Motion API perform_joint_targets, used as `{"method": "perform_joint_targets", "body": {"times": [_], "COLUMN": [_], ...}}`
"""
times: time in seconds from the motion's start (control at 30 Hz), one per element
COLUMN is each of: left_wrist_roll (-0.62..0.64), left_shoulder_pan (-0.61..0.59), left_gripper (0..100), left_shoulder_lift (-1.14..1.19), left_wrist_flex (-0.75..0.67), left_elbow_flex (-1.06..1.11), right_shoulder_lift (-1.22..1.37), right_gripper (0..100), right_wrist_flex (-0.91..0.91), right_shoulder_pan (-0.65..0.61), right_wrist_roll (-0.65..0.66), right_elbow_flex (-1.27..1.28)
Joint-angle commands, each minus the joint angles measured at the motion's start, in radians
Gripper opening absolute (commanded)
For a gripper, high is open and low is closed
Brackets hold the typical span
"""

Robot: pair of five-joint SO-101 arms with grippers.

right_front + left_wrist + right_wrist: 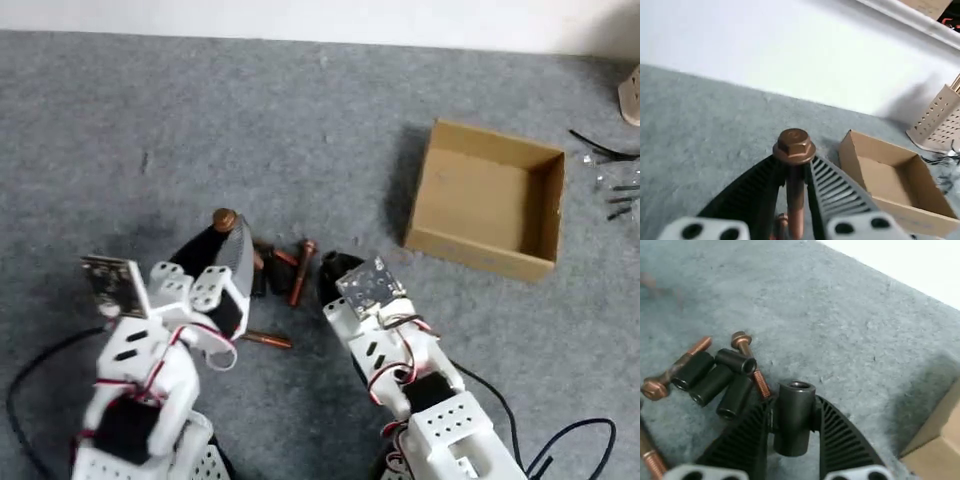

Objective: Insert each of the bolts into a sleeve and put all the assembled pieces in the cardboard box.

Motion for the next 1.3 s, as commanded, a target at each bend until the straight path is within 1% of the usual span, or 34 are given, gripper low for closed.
{"method": "perform_joint_targets", "body": {"times": [0.0,0.1,0.2,0.23,0.3,0.37,0.43,0.5,0.6,0.67,0.77,0.9,1.03,1.1,1.2,1.27], "left_wrist_roll": [-0.020,-0.020,-0.018,-0.006,0.072,0.178,0.224,0.227,0.227,0.230,0.232,0.232,0.232,0.232,0.232,0.232], "left_shoulder_pan": [0.007,0.044,0.099,0.117,0.142,0.142,0.139,0.125,0.127,0.122,0.122,0.122,0.122,0.124,0.120,0.120], "left_gripper": [6,6,6,6,6,6,6,6,6,6,6,6,6,6,6,6], "left_shoulder_lift": [-0.018,-0.012,-0.012,-0.012,-0.002,-0.012,-0.012,-0.001,-0.005,-0.004,-0.004,-0.005,-0.012,-0.012,-0.012,-0.012], "left_wrist_flex": [-0.183,-0.278,-0.416,-0.470,-0.566,-0.574,-0.574,-0.559,-0.468,-0.433,-0.423,-0.420,-0.425,-0.428,-0.531,-0.568], "left_elbow_flex": [0.110,0.176,0.260,0.292,0.326,0.323,0.321,0.323,0.323,0.323,0.323,0.323,0.323,0.321,0.321,0.321], "right_shoulder_lift": [-0.016,-0.018,-0.018,-0.018,-0.018,-0.018,-0.018,-0.018,-0.018,-0.018,-0.018,-0.065,-0.209,-0.300,-0.421,-0.486], "right_gripper": [1.0,1.0,0.9,0.8,0.8,0.7,0.7,0.5,0.5,0.5,0.5,0.5,0.5,0.5,0.5,0.5], "right_wrist_flex": [-0.001,-0.008,-0.047,-0.054,-0.065,-0.073,-0.081,-0.094,-0.108,-0.116,-0.143,-0.145,-0.021,0.073,0.213,0.292], "right_shoulder_pan": [-0.021,-0.022,-0.022,-0.022,-0.022,-0.022,-0.025,-0.042,-0.059,-0.056,-0.039,0.005,0.018,0.005,-0.022,-0.031], "right_wrist_roll": [0.003,0.003,0.003,0.003,0.003,0.003,0.003,0.003,0.002,-0.018,-0.091,-0.117,-0.123,-0.167,-0.186,-0.186], "right_elbow_flex": [0.117,0.117,0.117,0.117,0.119,0.119,0.119,0.119,0.119,0.119,0.114,0.117,0.124,0.124,0.124,0.124]}}
